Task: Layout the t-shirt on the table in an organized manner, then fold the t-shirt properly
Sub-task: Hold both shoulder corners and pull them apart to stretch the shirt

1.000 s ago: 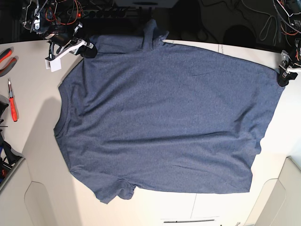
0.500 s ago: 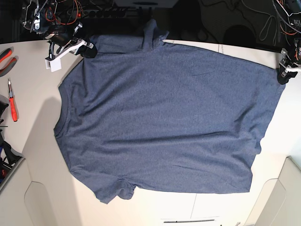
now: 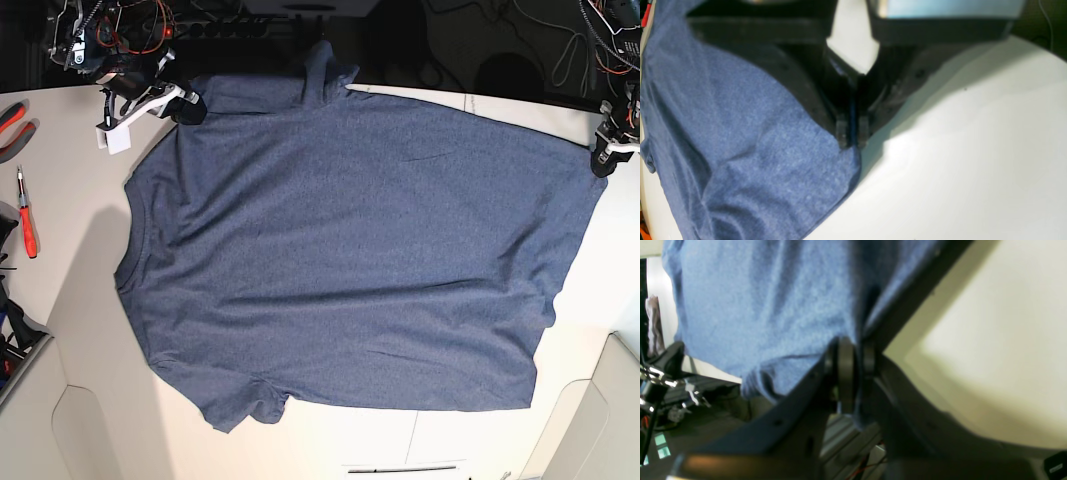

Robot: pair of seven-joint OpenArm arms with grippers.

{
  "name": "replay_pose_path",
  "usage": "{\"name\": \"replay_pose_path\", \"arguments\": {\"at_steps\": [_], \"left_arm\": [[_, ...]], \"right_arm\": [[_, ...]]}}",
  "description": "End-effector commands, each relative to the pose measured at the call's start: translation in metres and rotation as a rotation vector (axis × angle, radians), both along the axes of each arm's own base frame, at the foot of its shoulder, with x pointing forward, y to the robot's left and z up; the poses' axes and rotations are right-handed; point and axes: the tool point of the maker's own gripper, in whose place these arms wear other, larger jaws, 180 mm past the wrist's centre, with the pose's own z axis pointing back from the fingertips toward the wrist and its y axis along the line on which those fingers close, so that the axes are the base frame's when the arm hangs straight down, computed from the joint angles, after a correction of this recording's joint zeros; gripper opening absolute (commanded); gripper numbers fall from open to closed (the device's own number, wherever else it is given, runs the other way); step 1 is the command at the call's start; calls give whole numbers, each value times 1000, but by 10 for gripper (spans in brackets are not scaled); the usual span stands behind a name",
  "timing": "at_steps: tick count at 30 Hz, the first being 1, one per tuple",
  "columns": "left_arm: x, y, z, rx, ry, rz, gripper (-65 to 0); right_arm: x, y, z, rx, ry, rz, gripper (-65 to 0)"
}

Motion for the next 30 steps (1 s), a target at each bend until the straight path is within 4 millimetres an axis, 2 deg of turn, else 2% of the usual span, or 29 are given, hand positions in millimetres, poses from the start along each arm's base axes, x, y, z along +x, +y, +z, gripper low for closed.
{"name": "replay_pose_path", "arguments": {"at_steps": [1, 30], "left_arm": [[8, 10, 15, 28, -43, -1, -650], [11, 7, 20, -25, -82, 16, -650]], "right_arm": [[4, -1, 6, 4, -26, 8, -650], [12, -2, 11, 24, -69, -31, -650]]}}
